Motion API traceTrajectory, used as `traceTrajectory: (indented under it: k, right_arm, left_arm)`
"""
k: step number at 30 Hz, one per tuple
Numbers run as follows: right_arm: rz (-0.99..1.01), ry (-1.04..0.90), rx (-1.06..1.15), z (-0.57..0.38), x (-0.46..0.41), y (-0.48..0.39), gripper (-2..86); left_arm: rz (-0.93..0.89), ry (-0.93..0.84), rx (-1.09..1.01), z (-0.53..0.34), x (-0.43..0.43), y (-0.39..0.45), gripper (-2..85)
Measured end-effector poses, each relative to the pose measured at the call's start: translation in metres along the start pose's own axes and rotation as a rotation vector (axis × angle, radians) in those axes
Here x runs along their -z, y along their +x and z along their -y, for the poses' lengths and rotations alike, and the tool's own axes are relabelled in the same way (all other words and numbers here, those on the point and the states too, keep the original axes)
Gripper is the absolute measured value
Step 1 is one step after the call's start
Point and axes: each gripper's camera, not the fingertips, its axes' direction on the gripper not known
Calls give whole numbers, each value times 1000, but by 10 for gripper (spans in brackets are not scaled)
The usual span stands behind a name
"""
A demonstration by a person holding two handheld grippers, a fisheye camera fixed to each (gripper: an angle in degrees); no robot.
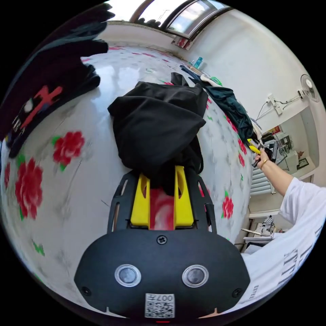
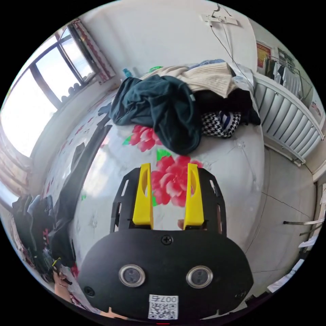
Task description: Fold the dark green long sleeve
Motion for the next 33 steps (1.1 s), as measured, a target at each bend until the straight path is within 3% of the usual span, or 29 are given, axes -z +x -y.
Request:
traceTrajectory:
  k: [4, 5, 7, 13, 19, 22, 27, 30, 33]
  right_arm:
    - [21, -55, 39, 37, -33, -5, 106]
    - [39, -145, 60, 42, -53, -11, 95]
    - [-104, -138, 88, 39, -60, -27, 59]
    - [34, -257, 396, -30, -57, -99, 6]
    - [253, -448, 776, -232, 9, -216, 0]
    - [450, -636, 933, -361, 53, -283, 1]
    - [990, -981, 1088, -556, 121, -434, 8]
    - [1141, -1013, 1243, -623, 173, -524, 19]
    - [1087, -882, 1477, -662, 225, -571, 30]
  left_arm:
    - [79, 48, -10, 63, -3, 24, 96]
    - [104, 59, -18, 62, -1, 28, 89]
    - [155, 78, -24, 41, 10, 35, 61]
    - [137, 6, 50, -85, 51, 12, 51]
    - [151, -47, 163, -223, 121, -15, 50]
    - [152, -12, 218, -285, 159, -28, 53]
    - [137, 75, 323, -376, 207, -53, 59]
    - [138, 157, 405, -424, 240, -73, 66]
    - [174, 252, 487, -469, 278, -94, 71]
